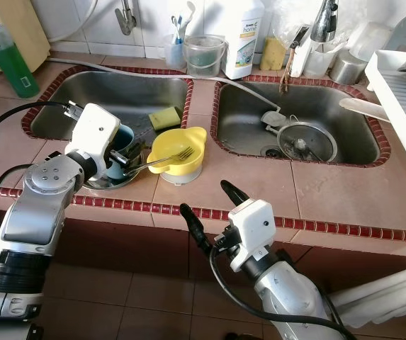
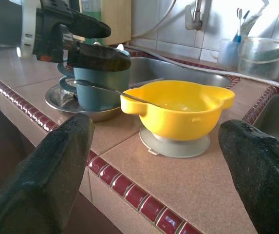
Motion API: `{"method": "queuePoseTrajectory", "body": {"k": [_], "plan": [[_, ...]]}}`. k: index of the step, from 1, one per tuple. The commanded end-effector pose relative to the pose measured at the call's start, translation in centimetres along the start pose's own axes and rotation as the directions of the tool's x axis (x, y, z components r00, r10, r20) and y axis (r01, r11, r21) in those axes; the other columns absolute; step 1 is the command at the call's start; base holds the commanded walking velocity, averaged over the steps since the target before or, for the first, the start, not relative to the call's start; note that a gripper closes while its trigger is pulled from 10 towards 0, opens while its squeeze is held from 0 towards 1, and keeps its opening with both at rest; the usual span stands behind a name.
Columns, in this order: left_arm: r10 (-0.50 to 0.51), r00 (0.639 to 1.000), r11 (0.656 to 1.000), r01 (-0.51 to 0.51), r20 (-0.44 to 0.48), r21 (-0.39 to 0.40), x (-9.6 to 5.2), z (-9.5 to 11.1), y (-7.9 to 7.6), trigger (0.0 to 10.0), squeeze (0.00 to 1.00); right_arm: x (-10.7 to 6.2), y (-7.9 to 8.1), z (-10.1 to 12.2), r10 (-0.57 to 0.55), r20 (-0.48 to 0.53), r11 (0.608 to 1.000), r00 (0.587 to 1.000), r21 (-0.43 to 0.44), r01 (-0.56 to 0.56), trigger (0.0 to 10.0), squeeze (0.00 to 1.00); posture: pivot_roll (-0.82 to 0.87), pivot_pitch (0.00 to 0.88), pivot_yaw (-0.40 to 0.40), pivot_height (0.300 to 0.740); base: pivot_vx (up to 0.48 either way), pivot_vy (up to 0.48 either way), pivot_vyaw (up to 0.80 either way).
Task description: Kitchen organization
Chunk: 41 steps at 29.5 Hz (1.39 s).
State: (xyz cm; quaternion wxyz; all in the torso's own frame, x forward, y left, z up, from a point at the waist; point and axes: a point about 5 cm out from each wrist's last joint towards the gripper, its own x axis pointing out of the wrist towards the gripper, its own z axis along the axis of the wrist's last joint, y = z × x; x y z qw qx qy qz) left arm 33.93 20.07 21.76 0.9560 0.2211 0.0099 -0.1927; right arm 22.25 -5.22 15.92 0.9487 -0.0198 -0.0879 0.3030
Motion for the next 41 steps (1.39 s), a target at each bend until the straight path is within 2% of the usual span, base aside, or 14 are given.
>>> {"method": "queuePoseTrajectory", "body": {"k": [1, 22, 30, 41], "plan": [[-0.021, 1.0, 0.999, 0.021, -0.003, 0.035, -0.1, 0.5, 0.0, 10.0, 0.0, 0.1, 0.1, -0.2, 0.008, -0.006, 1.0, 1.0, 0.002, -0.008, 10.0, 0.0, -0.16, 0.111, 0.005, 0.74, 0.0, 0.0, 0.0], [-0.151, 0.988, 0.984, 0.154, -0.033, 0.089, 0.0, 0.7, -1.4, 10.0, 0.0, 0.3, 0.0, -0.4, -0.006, 0.003, 1.0, 1.0, -0.002, 0.006, 10.0, 0.0, -0.16, 0.108, 0.033, 0.74, 0.0, 0.0, 0.0], [-0.163, 0.985, 0.98, 0.168, -0.056, 0.106, 0.3, 0.5, -1.1, 10.0, 0.0, 0.3, 0.2, -0.5, -0.021, 0.003, 1.0, 1.0, 0.006, 0.021, 10.0, 0.0, -0.16, 0.111, 0.053, 0.74, 0.0, 0.0, 0.0], [-0.114, 0.987, 0.986, 0.126, -0.113, 0.106, 0.7, 0.5, 0.2, 10.0, 0.0, 0.4, 0.1, -0.5, -0.041, 0.007, 0.999, 0.999, 0.008, 0.041, 10.0, 0.0, -0.16, 0.118, 0.064, 0.74, 0.0, 0.0, 0.0]]}}
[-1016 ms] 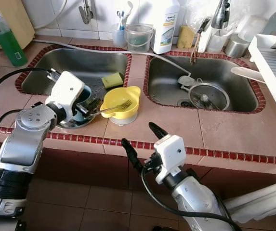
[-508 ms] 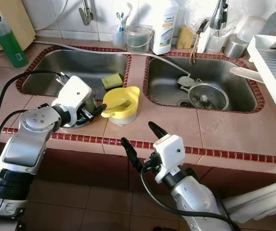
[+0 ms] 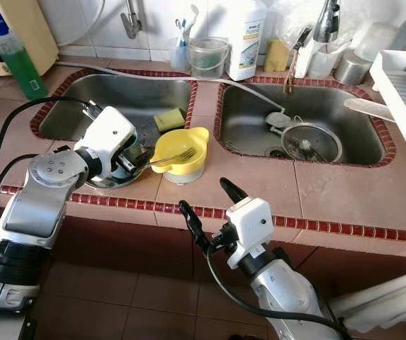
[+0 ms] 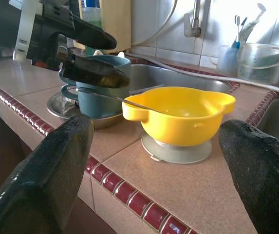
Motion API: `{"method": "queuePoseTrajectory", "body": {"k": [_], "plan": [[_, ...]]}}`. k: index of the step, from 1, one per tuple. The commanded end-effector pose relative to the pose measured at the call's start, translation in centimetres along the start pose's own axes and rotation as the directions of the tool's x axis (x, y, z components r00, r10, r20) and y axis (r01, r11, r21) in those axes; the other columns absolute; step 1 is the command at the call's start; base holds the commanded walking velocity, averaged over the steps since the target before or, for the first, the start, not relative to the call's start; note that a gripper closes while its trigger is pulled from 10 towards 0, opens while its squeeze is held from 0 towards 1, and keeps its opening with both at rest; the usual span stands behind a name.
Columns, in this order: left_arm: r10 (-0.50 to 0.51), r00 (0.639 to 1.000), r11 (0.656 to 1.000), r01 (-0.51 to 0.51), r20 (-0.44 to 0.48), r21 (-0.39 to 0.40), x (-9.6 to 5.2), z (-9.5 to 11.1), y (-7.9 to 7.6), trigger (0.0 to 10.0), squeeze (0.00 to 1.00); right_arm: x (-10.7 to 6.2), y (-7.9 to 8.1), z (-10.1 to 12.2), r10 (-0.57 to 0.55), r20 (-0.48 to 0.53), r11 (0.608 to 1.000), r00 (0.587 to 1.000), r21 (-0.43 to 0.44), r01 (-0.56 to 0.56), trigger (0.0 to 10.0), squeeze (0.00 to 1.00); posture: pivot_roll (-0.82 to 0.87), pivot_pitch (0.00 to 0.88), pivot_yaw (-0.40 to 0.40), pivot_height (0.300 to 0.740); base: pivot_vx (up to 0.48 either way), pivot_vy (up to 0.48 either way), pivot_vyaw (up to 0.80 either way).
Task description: Kitchen organization
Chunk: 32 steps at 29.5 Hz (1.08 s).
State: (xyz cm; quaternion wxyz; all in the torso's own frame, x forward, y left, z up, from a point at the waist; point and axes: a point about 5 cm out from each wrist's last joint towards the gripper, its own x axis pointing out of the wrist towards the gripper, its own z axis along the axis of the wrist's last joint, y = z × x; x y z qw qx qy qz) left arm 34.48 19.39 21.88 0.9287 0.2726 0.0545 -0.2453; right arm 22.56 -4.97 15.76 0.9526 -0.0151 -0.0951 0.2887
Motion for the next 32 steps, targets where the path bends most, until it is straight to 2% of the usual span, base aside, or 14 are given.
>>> {"method": "queuePoseTrajectory", "body": {"k": [1, 6, 13, 23, 24, 25, 26, 27, 28, 29, 30, 32], "plan": [[0.009, 1.0, 1.0, -0.009, -0.026, 0.017, -0.1, 0.1, 0.5, 10.0, 0.0, 0.0, 0.0, -0.3, -0.01, -0.008, 1.0, 1.0, 0.005, 0.01, 10.0, 0.0, -0.16, 0.118, 0.064, 0.74, 0.0, 0.0, 0.0], [0.012, 0.999, 1.0, -0.012, -0.04, 0.007, 0.0, -0.1, 0.5, 10.0, 0.0, 0.0, 0.1, -0.3, -0.013, -0.008, 1.0, 1.0, 0.009, 0.013, 10.0, 0.0, -0.16, 0.123, 0.064, 0.74, 0.0, 0.0, 0.0], [-0.026, 0.998, 1.0, 0.026, -0.056, -0.007, 0.1, -0.7, -0.6, 10.0, 0.0, 0.0, 0.1, -0.3, -0.017, -0.008, 1.0, 1.0, 0.007, 0.017, 10.0, 0.0, -0.17, 0.127, 0.065, 0.74, 0.0, 0.0, 0.0], [-0.075, 0.995, 0.997, 0.075, -0.069, 0.004, 0.1, -0.8, -1.4, 10.0, 0.0, 0.0, 0.1, -0.3, -0.021, -0.01, 1.0, 1.0, 0.007, 0.022, 10.0, 0.0, -0.17, 0.136, 0.073, 0.74, 0.0, 0.0, 0.0], [-0.081, 0.995, 0.997, 0.081, -0.066, 0.003, 0.1, -0.8, -1.5, 5.2, 0.0, 0.0, 0.1, -0.3, -0.023, -0.009, 1.0, 1.0, 0.008, 0.023, 10.0, 0.0, -0.17, 0.136, 0.073, 0.74, 0.0, 0.0, 0.0], [-0.082, 0.994, 0.997, 0.082, -0.065, 0.001, 0.2, -0.8, -1.5, 4.7, 0.0, 0.1, 0.1, -0.3, -0.024, -0.009, 1.0, 1.0, 0.008, 0.024, 10.0, 0.0, -0.17, 0.137, 0.075, 0.74, 0.0, 0.0, 0.0], [-0.082, 0.995, 0.997, 0.083, -0.064, -0.002, 0.2, -0.7, -1.5, 2.5, 0.0, 0.1, 0.2, -0.3, -0.027, -0.008, 1.0, 1.0, 0.009, 0.027, 10.0, 0.0, -0.17, 0.138, 0.077, 0.74, 0.0, 0.0, 0.0], [-0.082, 0.995, 0.997, 0.083, -0.064, -0.002, 0.2, -0.7, -1.5, 2.5, 0.0, 0.1, 0.2, -0.3, -0.027, -0.008, 1.0, 1.0, 0.009, 0.027, 10.0, 0.0, -0.17, 0.138, 0.077, 0.74, 0.0, 0.0, 0.0], [-0.083, 0.994, 0.997, 0.083, -0.064, -0.003, 0.2, -0.7, -1.4, 0.5, 0.0, 0.1, 0.2, -0.3, -0.028, -0.008, 1.0, 1.0, 0.009, 0.028, 10.0, 0.0, -0.17, 0.138, 0.079, 0.74, 0.0, 0.0, 0.0], [-0.083, 0.994, 0.997, 0.083, -0.064, -0.003, 0.2, -0.7, -1.4, 0.5, 0.0, 0.1, 0.2, -0.3, -0.028, -0.008, 1.0, 1.0, 0.009, 0.028, 10.0, 0.0, -0.17, 0.138, 0.079, 0.74, 0.0, 0.0, 0.0], [-0.088, 0.994, 0.996, 0.088, -0.061, -0.005, 0.2, -0.6, -1.4, 0.0, 0.0, 0.0, 0.2, -0.3, -0.032, -0.008, 0.999, 0.999, 0.01, 0.032, 10.0, 0.0, -0.17, 0.137, 0.081, 0.74, 0.0, 0.0, 0.0], [-0.088, 0.994, 0.996, 0.088, -0.06, -0.005, 0.2, -0.6, -1.4, 0.0, 0.0, 0.0, 0.2, -0.3, -0.034, -0.008, 0.999, 0.999, 0.012, 0.034, 10.0, 0.0, -0.17, 0.136, 0.081, 0.74, 0.0, 0.0, 0.0]]}}
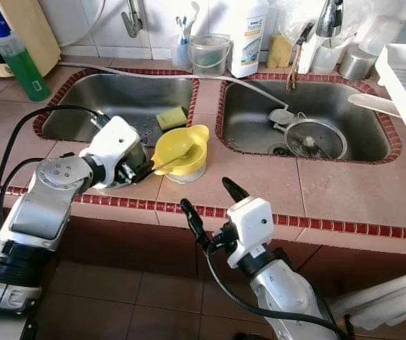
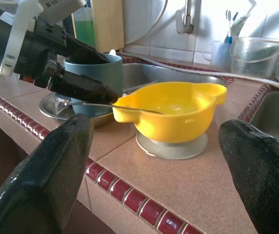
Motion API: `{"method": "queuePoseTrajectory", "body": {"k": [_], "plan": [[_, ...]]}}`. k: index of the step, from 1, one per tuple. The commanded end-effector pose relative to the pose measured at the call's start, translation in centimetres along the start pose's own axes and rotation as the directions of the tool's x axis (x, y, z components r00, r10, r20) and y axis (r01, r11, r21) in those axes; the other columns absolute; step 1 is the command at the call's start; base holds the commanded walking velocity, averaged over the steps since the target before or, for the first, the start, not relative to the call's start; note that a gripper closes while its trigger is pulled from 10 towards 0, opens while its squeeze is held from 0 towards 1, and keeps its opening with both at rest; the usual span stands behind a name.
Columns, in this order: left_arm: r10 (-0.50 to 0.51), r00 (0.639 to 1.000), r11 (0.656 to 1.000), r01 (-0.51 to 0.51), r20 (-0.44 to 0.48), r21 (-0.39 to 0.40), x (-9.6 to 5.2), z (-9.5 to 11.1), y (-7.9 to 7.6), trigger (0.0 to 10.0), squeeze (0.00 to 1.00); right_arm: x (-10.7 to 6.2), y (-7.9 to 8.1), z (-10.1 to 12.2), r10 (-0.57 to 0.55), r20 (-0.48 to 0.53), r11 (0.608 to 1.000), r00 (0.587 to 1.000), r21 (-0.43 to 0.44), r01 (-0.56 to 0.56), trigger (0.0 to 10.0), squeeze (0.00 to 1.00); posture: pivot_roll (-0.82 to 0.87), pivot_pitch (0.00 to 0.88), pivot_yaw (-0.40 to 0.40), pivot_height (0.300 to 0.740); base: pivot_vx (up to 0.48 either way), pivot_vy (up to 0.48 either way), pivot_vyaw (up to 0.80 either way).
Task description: Kitchen organization
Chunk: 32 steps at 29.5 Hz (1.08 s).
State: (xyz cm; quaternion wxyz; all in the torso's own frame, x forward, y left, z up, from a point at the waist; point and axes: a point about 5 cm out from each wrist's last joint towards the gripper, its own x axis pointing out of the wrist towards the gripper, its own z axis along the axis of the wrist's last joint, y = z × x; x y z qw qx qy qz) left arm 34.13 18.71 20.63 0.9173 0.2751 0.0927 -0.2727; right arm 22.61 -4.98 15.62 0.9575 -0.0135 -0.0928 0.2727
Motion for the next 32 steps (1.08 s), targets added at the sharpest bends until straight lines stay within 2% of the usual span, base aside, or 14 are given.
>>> {"method": "queuePoseTrajectory", "body": {"k": [1, 32], "plan": [[-0.012, 1.0, 1.0, 0.012, -0.001, 0.002, -0.07, 0.13, -0.14, 0.0, 0.0, 0.03, 0.25, -0.16, -0.001, -0.003, 1.0, 1.0, 0.01, 0.001, 10.0, 0.0, -0.17, 0.136, 0.082, 0.74, 0.0, 0.0, 0.0], [-0.019, 1.0, 1.0, 0.019, 0.0, 0.012, -0.11, 0.28, 0.12, 0.0, 0.0, 0.36, 0.4, -0.19, 0.002, 0.01, 1.0, 1.0, 0.007, -0.002, 10.0, 0.0, -0.16, 0.116, 0.082, 0.74, 0.0, 0.0, 0.0]]}}
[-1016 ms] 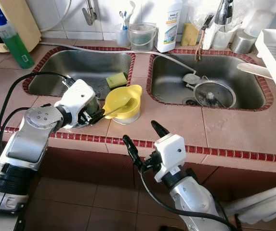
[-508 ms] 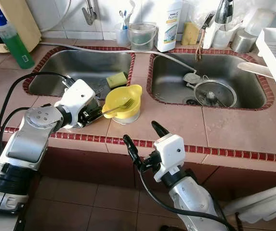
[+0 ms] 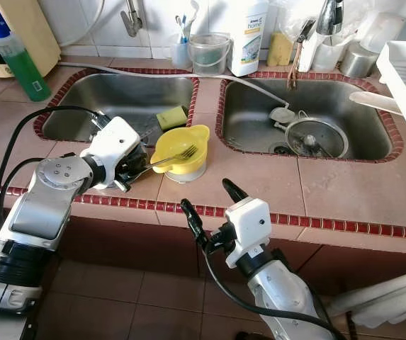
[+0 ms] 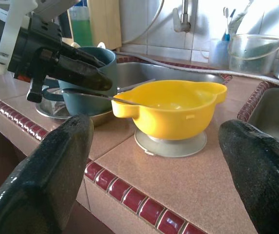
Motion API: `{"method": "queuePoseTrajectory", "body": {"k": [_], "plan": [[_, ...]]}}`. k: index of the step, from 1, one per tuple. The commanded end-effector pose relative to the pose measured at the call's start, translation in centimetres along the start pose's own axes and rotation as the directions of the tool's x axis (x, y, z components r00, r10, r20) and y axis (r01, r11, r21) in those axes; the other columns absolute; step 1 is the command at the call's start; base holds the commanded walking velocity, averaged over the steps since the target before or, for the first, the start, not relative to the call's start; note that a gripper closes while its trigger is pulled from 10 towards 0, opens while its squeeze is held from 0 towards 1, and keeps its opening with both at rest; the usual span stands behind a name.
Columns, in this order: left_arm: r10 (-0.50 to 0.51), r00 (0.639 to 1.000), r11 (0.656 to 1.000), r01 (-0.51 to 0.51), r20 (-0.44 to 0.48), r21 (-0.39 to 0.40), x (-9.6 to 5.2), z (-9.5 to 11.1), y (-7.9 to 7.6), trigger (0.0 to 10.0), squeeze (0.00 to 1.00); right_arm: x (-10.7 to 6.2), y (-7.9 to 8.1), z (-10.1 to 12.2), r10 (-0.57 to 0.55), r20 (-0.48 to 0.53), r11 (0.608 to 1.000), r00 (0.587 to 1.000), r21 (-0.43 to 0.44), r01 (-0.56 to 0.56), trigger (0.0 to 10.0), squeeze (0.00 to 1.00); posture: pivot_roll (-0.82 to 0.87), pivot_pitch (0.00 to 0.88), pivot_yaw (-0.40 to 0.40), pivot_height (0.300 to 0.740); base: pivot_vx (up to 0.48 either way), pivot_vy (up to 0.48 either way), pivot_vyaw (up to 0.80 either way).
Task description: Kitchen organization
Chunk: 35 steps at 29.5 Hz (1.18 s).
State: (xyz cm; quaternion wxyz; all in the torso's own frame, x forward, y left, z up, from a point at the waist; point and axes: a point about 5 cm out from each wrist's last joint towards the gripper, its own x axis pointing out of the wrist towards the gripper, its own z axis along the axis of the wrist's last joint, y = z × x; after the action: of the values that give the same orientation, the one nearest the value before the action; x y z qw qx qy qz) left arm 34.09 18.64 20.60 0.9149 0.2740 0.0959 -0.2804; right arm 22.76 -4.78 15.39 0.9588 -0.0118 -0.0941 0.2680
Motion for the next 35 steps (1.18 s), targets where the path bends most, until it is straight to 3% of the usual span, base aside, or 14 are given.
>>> {"method": "queuePoseTrajectory", "body": {"k": [1, 14, 24, 32, 33, 35], "plan": [[-0.001, 1.0, 1.0, 0.001, 0.002, 0.012, -0.1, 0.3, 0.2, 0.0, 0.0, 0.2, 0.3, 0.1, 0.012, 0.007, 1.0, 1.0, 0.005, -0.012, 10.0, 0.0, -0.16, 0.117, 0.082, 0.74, 0.0, 0.0, 0.0], [0.001, 1.0, 1.0, -0.001, 0.004, 0.01, -0.1, 0.4, 0.3, 0.0, 0.0, 0.2, 0.2, 0.1, 0.008, 0.009, 1.0, 1.0, 0.005, -0.008, 10.0, 0.0, -0.16, 0.117, 0.079, 0.74, 0.0, 0.0, 0.0], [0.053, 0.998, 0.999, -0.053, 0.044, 0.008, 0.3, 1.4, 1.4, 0.0, 0.0, 0.9, -0.3, 0.1, 0.023, 0.025, 1.0, 0.999, -0.009, -0.022, 10.0, 0.0, -0.15, 0.076, 0.053, 0.74, 0.0, 0.0, 0.0], [0.123, 0.988, 0.989, -0.115, 0.095, -0.089, 0.5, 2.3, 2.2, 0.0, 0.0, 1.4, -1.0, 0.4, 0.016, 0.039, 1.0, 0.999, -0.025, -0.015, 10.0, 0.0, -0.16, 0.062, 0.038, 0.74, 0.0, 0.0, 0.0], [0.128, 0.987, 0.988, -0.118, 0.101, -0.103, 0.5, 2.4, 2.2, 0.9, 0.0, 1.5, -1.0, 0.4, 0.014, 0.041, 1.0, 0.999, -0.023, -0.013, 10.0, 0.0, -0.16, 0.059, 0.035, 0.74, 0.0, 0.0, 0.0], [0.136, 0.983, 0.985, -0.122, 0.119, -0.121, 0.5, 2.5, 2.1, 1.1, 0.0, 1.6, -1.0, 0.5, 0.01, 0.047, 1.0, 0.999, -0.02, -0.009, 10.0, 0.0, -0.16, 0.057, 0.031, 0.74, 0.0, 0.0, 0.0]]}}
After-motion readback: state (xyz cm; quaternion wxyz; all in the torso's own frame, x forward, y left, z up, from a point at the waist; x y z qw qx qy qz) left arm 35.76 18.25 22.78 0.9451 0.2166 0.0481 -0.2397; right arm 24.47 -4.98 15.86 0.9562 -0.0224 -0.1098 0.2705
